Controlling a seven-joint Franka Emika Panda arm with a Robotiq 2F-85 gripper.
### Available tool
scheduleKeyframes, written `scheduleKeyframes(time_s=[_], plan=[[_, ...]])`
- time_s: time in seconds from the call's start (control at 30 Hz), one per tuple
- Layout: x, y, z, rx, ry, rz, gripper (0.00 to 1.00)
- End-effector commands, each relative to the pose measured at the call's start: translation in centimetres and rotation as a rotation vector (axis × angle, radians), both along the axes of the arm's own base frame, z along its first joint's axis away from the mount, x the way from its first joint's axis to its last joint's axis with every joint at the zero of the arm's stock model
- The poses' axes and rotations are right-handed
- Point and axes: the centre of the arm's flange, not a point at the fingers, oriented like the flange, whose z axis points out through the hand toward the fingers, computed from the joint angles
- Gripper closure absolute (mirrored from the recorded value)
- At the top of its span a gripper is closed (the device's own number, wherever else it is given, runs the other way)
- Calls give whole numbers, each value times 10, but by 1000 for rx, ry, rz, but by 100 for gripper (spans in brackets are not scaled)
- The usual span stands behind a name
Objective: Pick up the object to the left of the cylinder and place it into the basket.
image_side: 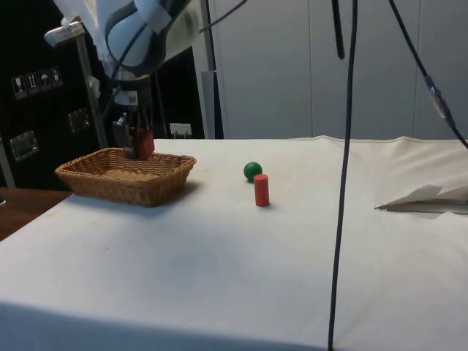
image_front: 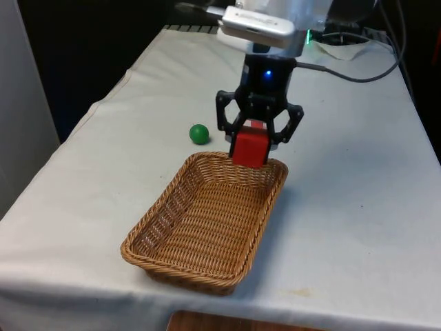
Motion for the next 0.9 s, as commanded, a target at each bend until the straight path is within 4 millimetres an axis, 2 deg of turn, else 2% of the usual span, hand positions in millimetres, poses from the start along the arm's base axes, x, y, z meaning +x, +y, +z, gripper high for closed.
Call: scheduleKeyframes(time_s=[0.0, 0.13, 0.17, 0.2, 0.4, 0.43, 0.47, 0.67, 0.87], plan=[[4, -3, -1, 8, 6, 2, 99], [12, -12, -6, 7, -4, 1, 99], [8, -10, -3, 0, -8, -1, 99], [16, -18, -10, 5, -7, -1, 99], [29, -36, -31, -4, -12, 0, 99], [31, -38, -34, -5, -14, 1, 99], [25, -34, -28, -9, -13, -3, 99], [43, -57, -57, -12, -22, -1, 99], [50, -68, -69, -17, -33, -1, 99]])
